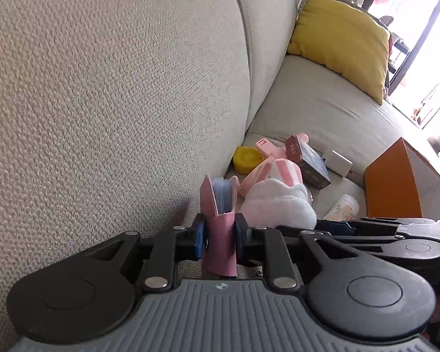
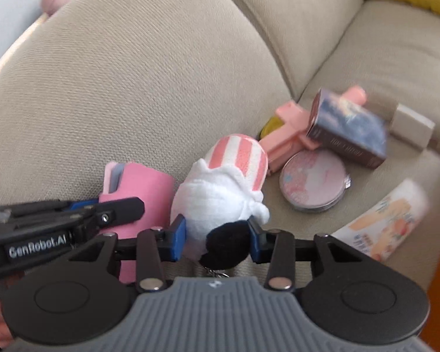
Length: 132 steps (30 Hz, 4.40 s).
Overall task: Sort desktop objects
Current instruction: 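Carry the card holder and white plush over the orange box, then lower both items into the box and open the right gripper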
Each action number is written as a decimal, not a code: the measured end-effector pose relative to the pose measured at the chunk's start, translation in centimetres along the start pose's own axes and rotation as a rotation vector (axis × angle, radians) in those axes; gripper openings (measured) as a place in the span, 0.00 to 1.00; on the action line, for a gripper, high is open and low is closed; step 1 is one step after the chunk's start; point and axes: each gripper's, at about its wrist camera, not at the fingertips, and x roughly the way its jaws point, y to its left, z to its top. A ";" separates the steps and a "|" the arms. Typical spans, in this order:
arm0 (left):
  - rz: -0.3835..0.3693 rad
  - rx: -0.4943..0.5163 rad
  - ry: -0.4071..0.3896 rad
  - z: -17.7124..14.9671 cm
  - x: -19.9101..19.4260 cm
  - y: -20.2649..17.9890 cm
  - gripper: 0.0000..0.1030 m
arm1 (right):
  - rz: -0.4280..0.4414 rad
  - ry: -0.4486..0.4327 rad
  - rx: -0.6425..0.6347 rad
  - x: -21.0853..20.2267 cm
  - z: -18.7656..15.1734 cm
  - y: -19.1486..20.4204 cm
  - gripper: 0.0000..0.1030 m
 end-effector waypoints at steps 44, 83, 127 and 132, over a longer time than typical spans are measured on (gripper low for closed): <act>-0.494 0.314 0.061 -0.6 -0.6 -24.4 0.22 | -0.246 -0.224 0.282 -25.0 -10.6 -16.0 0.43; -0.174 0.643 0.259 -4.3 5.7 -28.7 0.21 | -0.018 0.050 0.234 -17.2 -8.1 -21.0 0.26; -0.339 0.432 0.214 -3.3 4.3 -23.1 0.23 | -0.122 0.087 0.276 -13.7 -6.1 -20.4 0.23; -0.342 0.422 0.228 -3.4 4.6 -22.9 0.23 | -0.155 0.126 0.284 -11.3 -6.3 -20.9 0.23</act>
